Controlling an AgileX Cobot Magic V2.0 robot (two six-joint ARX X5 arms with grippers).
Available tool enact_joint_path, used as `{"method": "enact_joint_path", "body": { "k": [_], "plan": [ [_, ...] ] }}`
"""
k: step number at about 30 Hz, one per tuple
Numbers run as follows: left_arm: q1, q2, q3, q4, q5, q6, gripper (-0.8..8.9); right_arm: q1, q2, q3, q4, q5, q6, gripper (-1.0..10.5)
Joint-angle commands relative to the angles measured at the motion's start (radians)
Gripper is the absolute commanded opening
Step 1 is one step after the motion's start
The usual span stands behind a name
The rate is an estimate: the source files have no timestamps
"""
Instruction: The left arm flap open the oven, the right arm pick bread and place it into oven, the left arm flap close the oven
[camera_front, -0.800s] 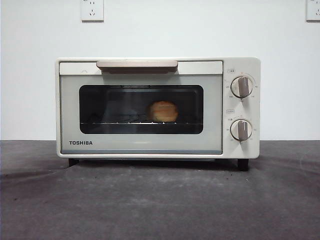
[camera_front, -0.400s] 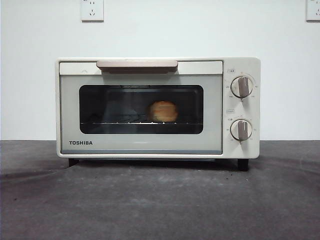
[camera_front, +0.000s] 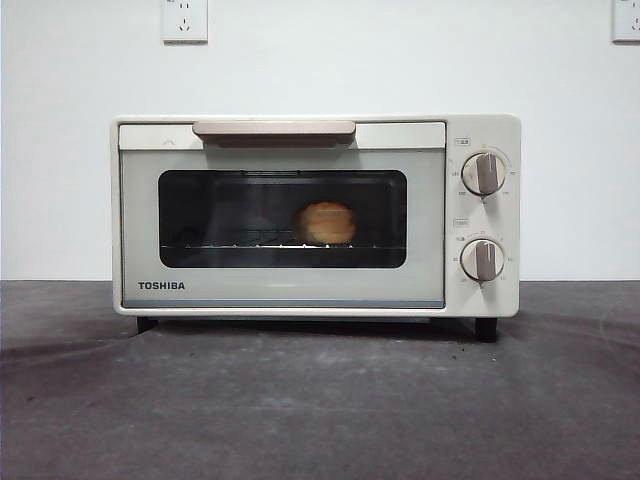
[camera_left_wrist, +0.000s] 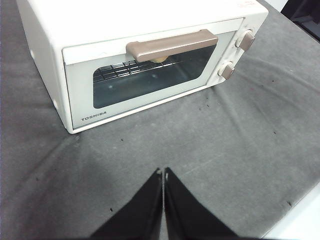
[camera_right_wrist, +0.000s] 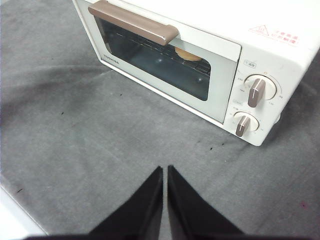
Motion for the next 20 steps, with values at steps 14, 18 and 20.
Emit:
{"method": "enact_joint_path", "body": {
  "k": [14, 18, 20],
  "plan": [
    [0.149, -0.286, -0.261, 0.738, -0.311, 0.086, 0.11, 0.009, 0.007, 0.021, 0.012, 0.0, 0.01, 0.1],
    [0.198, -0.386, -0.409, 0.843, -0.465, 0.08, 0.11, 0.009, 0.007, 0.021, 0.012, 0.0, 0.01, 0.1],
    [0.218, -0.432, -0.481, 0.845, -0.525, 0.08, 0.11, 0.009, 0.008, 0.021, 0.012, 0.0, 0.01, 0.1]
  ]
}}
